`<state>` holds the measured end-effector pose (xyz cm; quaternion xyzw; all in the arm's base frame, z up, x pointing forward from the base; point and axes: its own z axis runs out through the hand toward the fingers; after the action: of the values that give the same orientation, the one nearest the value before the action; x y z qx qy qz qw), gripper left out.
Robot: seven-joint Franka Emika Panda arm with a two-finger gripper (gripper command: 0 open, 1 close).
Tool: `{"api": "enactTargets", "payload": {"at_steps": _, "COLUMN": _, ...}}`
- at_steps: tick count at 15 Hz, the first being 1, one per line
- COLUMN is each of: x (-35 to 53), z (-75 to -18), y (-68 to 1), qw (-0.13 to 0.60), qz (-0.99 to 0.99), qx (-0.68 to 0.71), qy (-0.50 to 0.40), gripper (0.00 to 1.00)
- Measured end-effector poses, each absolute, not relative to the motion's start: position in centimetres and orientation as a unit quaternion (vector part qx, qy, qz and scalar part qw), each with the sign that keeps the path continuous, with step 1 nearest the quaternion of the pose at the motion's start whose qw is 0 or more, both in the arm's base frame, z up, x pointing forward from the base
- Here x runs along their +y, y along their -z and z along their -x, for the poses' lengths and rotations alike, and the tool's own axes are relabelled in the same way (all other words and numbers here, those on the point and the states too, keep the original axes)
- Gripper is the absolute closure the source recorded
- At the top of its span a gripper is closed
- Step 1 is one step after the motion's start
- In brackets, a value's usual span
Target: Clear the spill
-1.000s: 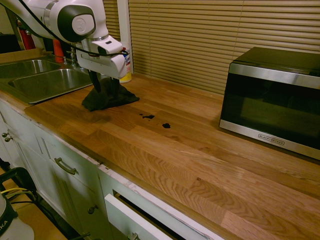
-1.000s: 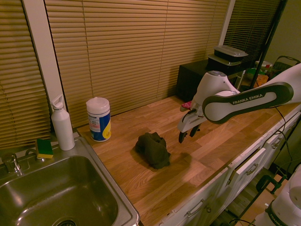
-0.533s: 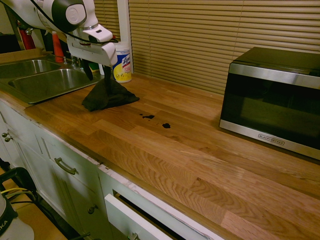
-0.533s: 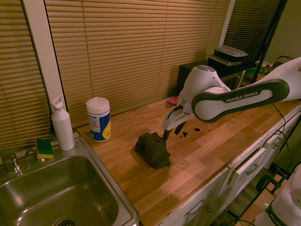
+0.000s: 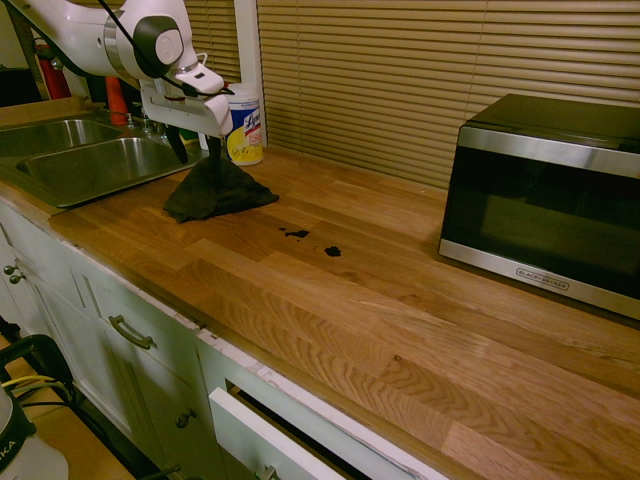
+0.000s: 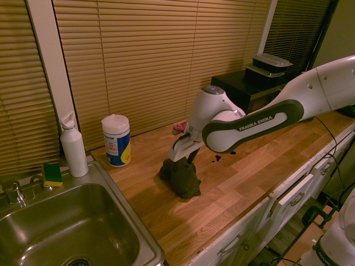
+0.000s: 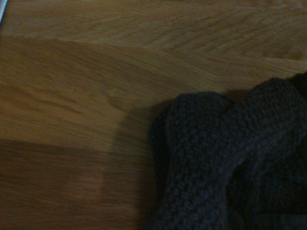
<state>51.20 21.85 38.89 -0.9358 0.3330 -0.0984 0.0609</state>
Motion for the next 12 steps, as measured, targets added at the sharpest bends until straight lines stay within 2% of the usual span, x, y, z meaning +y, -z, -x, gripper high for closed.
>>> {"api": "enactTargets", "payload": {"at_steps": 1, "x": 22.5, "z": -51.6, "y": -38.3, "qw": 0.053, "qz": 0.934, "qx": 0.338, "qy": 0.101, "gripper": 0.0}}
{"api": "enactTargets", "payload": {"at_steps": 2, "x": 23.0, "z": -52.0, "y": -37.7, "qw": 0.046, "qz": 0.933, "qx": 0.342, "qy": 0.103, "gripper": 1.0}}
{"api": "enactTargets", "payload": {"at_steps": 12, "x": 22.8, "z": -54.1, "y": -36.1, "qw": 0.0, "qz": 0.918, "qx": 0.385, "qy": 0.095, "gripper": 1.0}}
